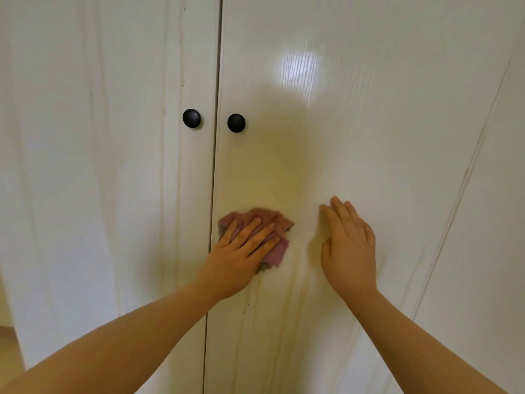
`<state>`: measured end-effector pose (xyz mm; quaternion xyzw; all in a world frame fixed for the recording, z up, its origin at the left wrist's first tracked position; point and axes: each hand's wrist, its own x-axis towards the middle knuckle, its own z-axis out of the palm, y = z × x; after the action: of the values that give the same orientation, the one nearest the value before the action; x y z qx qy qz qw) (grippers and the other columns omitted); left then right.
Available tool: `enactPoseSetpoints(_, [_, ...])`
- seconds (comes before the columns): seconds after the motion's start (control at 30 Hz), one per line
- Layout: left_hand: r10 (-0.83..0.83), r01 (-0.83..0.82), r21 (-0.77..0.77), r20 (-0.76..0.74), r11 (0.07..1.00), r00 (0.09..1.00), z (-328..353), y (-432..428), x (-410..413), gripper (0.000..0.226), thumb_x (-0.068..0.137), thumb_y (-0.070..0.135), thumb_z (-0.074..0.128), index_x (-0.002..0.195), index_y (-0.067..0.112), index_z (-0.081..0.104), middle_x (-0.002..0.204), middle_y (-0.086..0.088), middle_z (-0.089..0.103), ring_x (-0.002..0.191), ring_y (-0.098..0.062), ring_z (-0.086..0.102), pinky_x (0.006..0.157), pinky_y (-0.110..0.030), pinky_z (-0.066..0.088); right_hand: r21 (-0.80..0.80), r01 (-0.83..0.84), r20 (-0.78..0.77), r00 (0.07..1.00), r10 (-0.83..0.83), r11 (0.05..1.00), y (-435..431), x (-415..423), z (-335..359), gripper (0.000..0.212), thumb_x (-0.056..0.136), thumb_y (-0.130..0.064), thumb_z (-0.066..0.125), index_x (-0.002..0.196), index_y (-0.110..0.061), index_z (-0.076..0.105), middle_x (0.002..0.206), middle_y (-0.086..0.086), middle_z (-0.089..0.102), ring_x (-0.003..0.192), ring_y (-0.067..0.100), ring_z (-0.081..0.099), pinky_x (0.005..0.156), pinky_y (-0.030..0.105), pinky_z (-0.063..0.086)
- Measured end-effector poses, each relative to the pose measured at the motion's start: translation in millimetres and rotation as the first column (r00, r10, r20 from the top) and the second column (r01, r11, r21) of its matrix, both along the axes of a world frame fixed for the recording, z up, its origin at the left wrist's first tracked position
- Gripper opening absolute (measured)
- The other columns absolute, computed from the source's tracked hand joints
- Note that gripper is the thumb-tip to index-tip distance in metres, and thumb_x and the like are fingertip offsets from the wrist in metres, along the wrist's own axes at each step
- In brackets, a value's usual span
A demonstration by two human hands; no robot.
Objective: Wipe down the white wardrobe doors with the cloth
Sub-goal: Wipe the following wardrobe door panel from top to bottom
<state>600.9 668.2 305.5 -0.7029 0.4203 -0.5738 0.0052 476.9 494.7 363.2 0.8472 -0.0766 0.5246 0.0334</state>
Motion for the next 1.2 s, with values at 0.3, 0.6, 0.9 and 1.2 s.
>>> enactPoseSetpoints(0.3, [0.005,-0.005,-0.107,0.005,0.994,1.0,23.9,-29.5,-2.0,0.053,0.091,0.032,0.044,0.139,0.012,0.037,0.147,-0.009,0.034,0.134,-0.031,0.031,0.114,-0.05,0.011,0.137,0.053,0.004,0.999,-0.054,0.989,-17.4,-10.3,-11.9,0.058,0.07,-0.001,0.038,0.126,-0.007,0.054,0.136,0.015,0.049,0.128,0.035,0.043,0.1,0.048,0.032])
enactPoseSetpoints(0.6, [-0.007,0.01,-0.043,0.074,0.999,0.997,43.7,-52.3,-11.7,0.052,0.093,0.032,0.04,0.14,0.011,0.037,0.145,-0.009,0.043,0.134,-0.03,0.032,0.114,-0.05,0.014,0.082,0.073,0.022,0.997,-0.075,0.994,-47.6,-18.2,-11.9,0.055,0.074,-0.012,0.031,0.126,-0.01,0.052,0.136,0.014,0.049,0.127,0.035,0.043,0.098,0.05,0.035])
enactPoseSetpoints(0.9, [-0.005,-0.019,0.196,0.119,0.98,0.993,3.3,-81.6,-21.1,0.05,0.093,0.033,0.039,0.14,0.014,0.04,0.144,-0.005,0.046,0.135,-0.026,0.033,0.114,-0.048,0.015,0.129,0.113,-0.008,0.994,-0.113,0.985,-87.5,-36.6,-25.1,0.057,0.074,-0.013,0.028,0.128,-0.014,0.046,0.141,0.011,0.044,0.131,0.029,0.037,0.102,0.048,0.032])
enactPoseSetpoints(1.2, [-0.086,0.055,0.259,0.11,0.964,0.99,2.7,-139.8,-46.2,0.052,0.09,0.033,0.037,0.138,0.015,0.037,0.141,-0.002,0.05,0.134,-0.025,0.032,0.115,-0.046,0.01,0.283,0.192,-0.035,0.981,-0.189,0.94,-135.2,-63.1,-18.5,0.071,0.073,0.006,0.052,0.139,-0.015,0.036,0.149,0.016,0.029,0.137,0.03,0.029,0.109,0.051,0.014])
